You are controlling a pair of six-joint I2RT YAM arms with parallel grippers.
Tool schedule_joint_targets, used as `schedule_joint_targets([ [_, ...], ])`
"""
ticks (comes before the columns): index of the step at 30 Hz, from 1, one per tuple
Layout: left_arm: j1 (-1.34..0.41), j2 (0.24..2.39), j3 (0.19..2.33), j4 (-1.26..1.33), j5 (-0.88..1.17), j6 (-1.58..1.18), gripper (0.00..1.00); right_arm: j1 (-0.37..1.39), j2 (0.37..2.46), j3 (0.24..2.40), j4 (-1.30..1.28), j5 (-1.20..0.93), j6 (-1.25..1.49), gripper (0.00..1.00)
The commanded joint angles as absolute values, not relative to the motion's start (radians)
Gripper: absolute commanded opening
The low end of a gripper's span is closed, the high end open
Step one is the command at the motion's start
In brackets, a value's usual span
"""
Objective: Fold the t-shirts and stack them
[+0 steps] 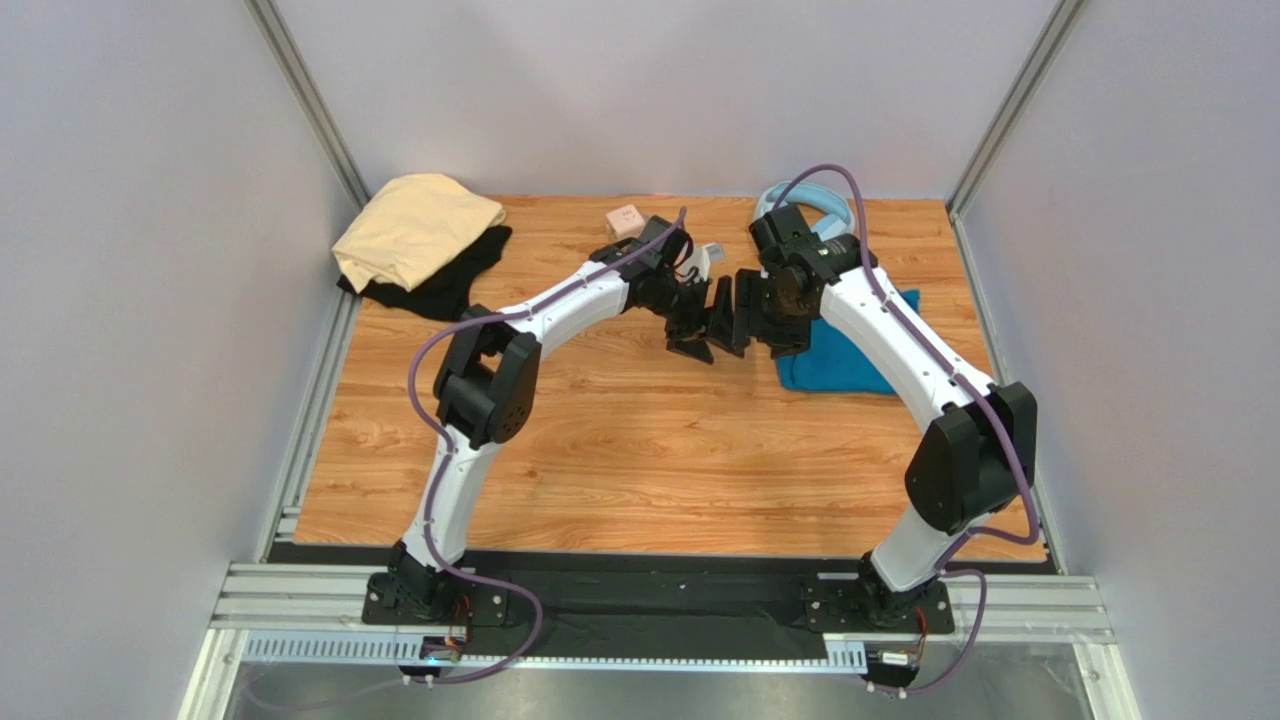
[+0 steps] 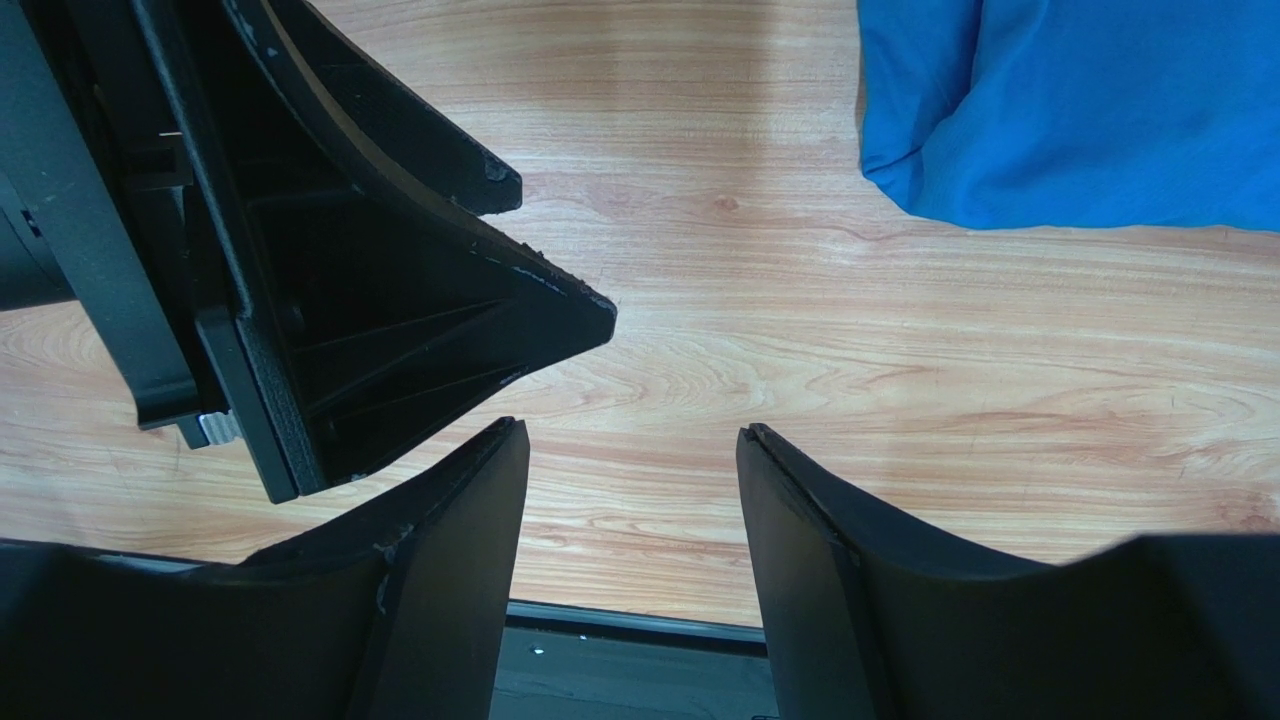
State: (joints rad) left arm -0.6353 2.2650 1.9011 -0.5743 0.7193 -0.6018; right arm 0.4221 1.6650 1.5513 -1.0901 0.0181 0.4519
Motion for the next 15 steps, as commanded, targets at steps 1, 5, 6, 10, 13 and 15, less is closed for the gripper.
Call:
schedule_joint_targets([
  [1,-0.644,2.263,1.902,-0.552,0.742,-0.614,0.76,0.417,1.632,1.546,-1.058,0.014,0.463,0.59],
  [5,-0.644,2.26,1.893,-0.552,0.742,-0.611,0.77,0.417,1.635,1.542,-1.058,-0.017,0.463,0.59],
  [6,-0.644,2.255,1.891,-0.552,0.745,-0.611,0.76,0.417,1.634,1.542,-1.057,-0.015,0.469,0.59],
  [10,-0.644,2.244,1.875,-0.551,0.756,-0.604,0.77,0.417,1.621,1.531,-1.043,-0.015,0.474,0.59],
  [13,-0.644,2.22,1.844,-0.558,0.75,-0.589,0.77,0.419,1.629,1.529,-1.035,-0.023,0.48,0.59],
  [15,-0.644,2.197,1.818,-0.569,0.739,-0.575,0.77,0.417,1.635,1.531,-1.029,-0.04,0.486,0.58],
])
